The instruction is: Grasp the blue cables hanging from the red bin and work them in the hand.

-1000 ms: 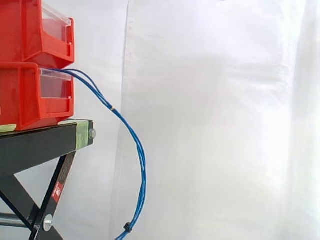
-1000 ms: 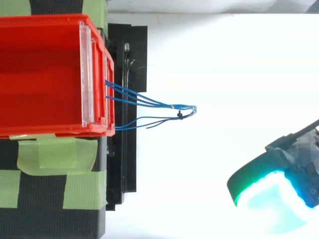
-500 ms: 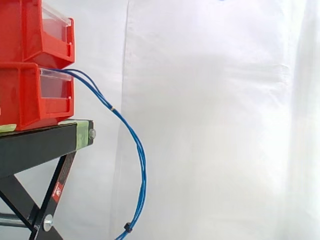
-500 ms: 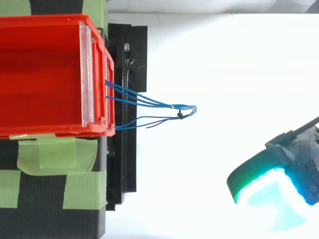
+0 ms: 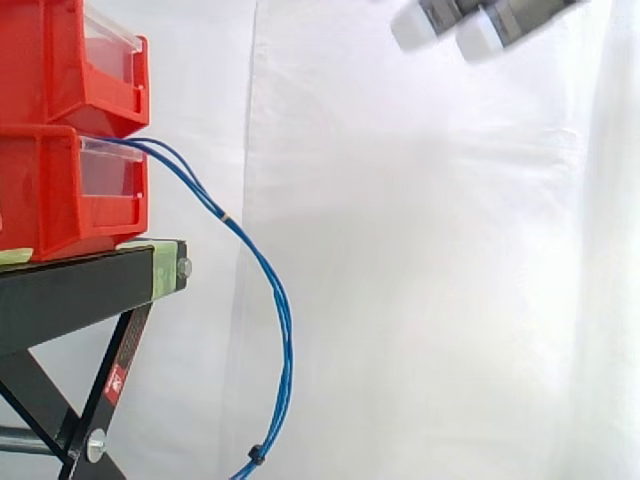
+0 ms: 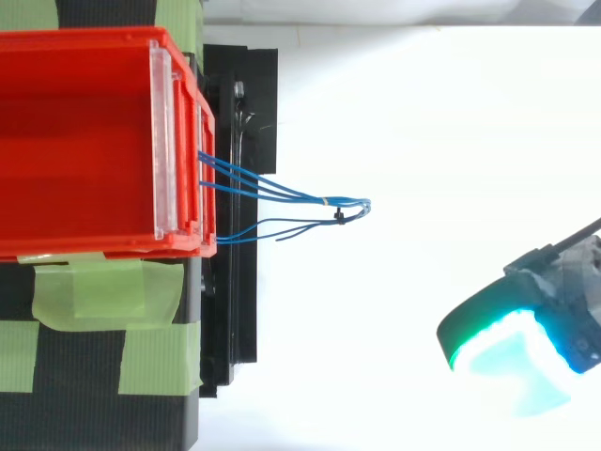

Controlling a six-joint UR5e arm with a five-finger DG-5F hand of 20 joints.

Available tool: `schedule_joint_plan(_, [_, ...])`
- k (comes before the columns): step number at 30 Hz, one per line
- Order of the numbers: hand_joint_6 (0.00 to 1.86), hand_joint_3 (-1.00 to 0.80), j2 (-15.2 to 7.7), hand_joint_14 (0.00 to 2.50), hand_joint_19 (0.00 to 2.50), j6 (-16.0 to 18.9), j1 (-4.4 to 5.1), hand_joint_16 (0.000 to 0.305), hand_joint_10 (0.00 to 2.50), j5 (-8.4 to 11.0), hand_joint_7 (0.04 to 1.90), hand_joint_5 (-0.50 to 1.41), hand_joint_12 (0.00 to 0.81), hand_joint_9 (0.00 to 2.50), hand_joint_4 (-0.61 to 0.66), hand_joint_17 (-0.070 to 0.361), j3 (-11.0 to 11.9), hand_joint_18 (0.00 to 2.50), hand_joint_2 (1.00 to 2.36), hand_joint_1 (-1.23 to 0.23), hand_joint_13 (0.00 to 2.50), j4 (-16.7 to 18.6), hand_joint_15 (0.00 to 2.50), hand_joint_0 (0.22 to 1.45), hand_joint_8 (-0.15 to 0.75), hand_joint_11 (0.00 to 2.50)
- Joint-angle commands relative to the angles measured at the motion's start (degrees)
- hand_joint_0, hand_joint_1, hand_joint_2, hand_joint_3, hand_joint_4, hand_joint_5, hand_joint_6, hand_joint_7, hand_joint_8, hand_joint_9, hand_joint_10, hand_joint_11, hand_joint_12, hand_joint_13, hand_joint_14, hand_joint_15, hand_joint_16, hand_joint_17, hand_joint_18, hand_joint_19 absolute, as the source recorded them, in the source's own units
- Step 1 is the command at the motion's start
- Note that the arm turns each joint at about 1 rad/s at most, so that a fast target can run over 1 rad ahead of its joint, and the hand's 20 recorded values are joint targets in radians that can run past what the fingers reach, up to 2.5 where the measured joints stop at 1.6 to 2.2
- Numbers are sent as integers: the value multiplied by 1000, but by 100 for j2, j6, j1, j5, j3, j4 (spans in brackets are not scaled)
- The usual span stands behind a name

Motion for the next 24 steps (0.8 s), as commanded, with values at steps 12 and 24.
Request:
schedule_joint_plan(12, [5, -1000, 12, 7, 347, 340, -99, 61, 0, 1013, 645, -388, 347, 0, 150, 138, -2429, 0, 1000, -420, 0, 2491, 203, 749, 253, 22])
schedule_joint_plan(24, [5, -1000, 3, 5, 356, 569, 6, 61, 1, 3087, 660, -363, 347, 0, 167, 138, -3484, 0, 1000, -425, 0, 5224, 203, 752, 263, 67])
